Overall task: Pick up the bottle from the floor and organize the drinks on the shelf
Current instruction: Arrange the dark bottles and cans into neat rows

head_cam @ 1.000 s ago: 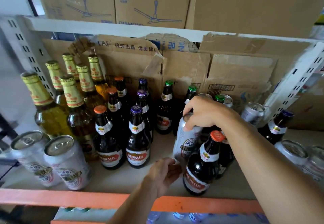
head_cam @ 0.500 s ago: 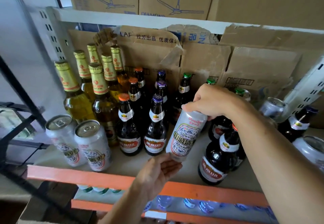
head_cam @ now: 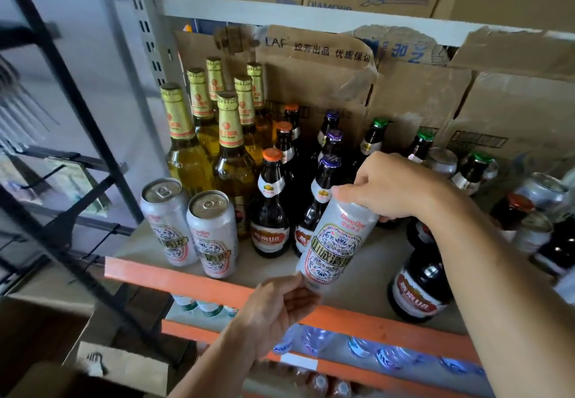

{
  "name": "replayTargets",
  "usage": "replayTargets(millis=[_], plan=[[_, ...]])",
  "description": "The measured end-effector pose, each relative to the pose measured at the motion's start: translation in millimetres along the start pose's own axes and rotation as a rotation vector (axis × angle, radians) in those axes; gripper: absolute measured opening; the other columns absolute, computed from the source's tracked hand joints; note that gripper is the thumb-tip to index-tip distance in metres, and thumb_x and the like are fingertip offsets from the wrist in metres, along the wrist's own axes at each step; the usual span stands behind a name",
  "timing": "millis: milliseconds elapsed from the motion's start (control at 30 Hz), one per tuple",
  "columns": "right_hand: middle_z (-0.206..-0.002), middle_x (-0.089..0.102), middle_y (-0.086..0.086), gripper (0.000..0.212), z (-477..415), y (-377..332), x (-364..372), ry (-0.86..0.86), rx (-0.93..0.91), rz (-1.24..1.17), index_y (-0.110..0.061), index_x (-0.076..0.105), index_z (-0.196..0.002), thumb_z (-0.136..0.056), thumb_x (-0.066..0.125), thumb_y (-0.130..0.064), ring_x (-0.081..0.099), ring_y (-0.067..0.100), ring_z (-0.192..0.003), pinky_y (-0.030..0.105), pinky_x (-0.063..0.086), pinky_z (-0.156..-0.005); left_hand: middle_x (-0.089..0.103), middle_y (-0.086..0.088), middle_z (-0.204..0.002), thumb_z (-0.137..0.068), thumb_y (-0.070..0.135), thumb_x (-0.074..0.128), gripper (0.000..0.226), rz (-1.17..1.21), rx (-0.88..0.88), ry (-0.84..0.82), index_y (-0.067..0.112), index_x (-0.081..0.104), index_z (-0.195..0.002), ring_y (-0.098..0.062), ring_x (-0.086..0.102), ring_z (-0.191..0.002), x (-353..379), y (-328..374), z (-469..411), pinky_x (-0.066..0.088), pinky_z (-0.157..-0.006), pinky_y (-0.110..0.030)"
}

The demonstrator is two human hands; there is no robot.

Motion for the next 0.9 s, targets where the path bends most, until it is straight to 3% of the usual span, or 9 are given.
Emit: replayTargets(millis=[167,333,567,733,900], plan=[[-0.039,0.048,0.001,0.057,3.4,-23.1,10.7,0.007,-0.097,-0.011,-0.005,0.049,-0.053,-0.073,0.065,-0.056,0.049,0.023,-0.042,0.027,0.034,-0.047,0.071,-0.021,-0.077,-0.095,0.009,0.045,0.031,0.009,0.031,0.028,-0.006,0.068,-0.080,-0.024,0.071,-0.068,-17.5,5.7,6.2,0.058,-0.059,-0.027],[-0.052,0.027,0.003,0.051,7.7,-51.3,21.4,0.067,-0.202,-0.022,-0.011,0.032,-0.054,-0.071,0.067,-0.045,0.025,0.019,-0.049,0.032,0.021,-0.048,0.071,-0.024,-0.078,-0.096,0.006,0.043,0.029,0.058,0.044,0.088,-0.011,0.065,-0.088,-0.028,0.068,-0.071,-34.9,8.1,9.7,0.057,-0.055,-0.027],[-0.046,0.030,0.000,0.051,5.9,-69.8,30.2,0.112,-0.254,-0.088,-0.013,0.032,-0.054,-0.072,0.067,-0.045,0.028,0.019,-0.043,0.029,0.021,-0.043,0.069,-0.024,-0.078,-0.095,0.005,0.046,0.028,0.021,0.124,0.177,-0.011,0.065,-0.084,-0.029,0.065,-0.075,-54.0,20.9,16.0,0.060,-0.058,-0.029],[-0.036,0.031,-0.004,0.053,7.7,-84.3,37.5,0.159,-0.273,-0.116,-0.013,0.033,-0.048,-0.072,0.069,-0.043,0.028,0.012,-0.035,0.022,0.019,-0.035,0.069,-0.029,-0.090,-0.096,0.004,0.045,0.026,0.003,0.183,0.265,-0.015,0.064,-0.095,-0.030,0.066,-0.078,-65.9,26.4,22.6,0.059,-0.064,-0.028],[-0.048,0.035,0.001,0.053,7.2,-99.3,43.5,0.177,-0.308,-0.103,-0.008,0.037,-0.054,-0.074,0.068,-0.046,0.034,0.020,-0.042,0.026,0.024,-0.042,0.071,-0.023,-0.072,-0.090,0.005,0.057,0.021,-0.069,0.312,0.395,-0.012,0.068,-0.082,-0.023,0.067,-0.062,-80.7,30.3,26.2,0.059,-0.057,-0.025]])
Point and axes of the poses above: each hand's wrist, its own z-axis away from the middle knuckle, its own x-axis out of the palm, y = z × x, the point moved 7 cm from there along -z, towards the middle knuckle
